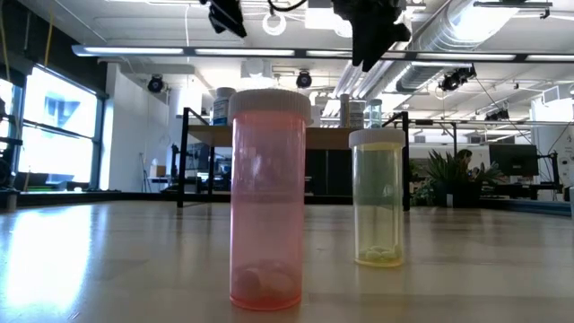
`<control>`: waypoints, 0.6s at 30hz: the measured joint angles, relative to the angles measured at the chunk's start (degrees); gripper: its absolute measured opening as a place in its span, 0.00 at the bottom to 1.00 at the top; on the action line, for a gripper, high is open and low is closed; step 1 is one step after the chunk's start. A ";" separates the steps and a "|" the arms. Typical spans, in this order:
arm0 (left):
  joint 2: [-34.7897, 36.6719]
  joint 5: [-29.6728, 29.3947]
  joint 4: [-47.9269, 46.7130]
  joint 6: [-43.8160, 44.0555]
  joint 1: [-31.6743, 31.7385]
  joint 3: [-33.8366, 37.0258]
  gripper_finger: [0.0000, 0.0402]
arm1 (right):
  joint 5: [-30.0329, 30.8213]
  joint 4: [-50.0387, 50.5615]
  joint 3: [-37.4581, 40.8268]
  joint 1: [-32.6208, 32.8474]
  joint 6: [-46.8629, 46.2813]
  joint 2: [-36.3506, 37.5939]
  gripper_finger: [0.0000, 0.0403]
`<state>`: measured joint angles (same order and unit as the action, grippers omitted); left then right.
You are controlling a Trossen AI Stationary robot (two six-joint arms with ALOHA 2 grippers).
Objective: Pick and place medicine bottles onto shelf by color
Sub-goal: Put the transparent pill bottle on the shelf
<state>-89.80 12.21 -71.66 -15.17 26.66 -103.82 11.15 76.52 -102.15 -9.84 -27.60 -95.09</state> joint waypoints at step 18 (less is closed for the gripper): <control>19.57 5.59 16.85 12.26 -10.18 29.71 0.43 | 1.56 9.47 5.04 12.59 -17.79 0.17 0.37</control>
<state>-70.23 17.80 -54.81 -2.91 16.49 -74.12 12.72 85.98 -97.11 2.75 -45.39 -94.91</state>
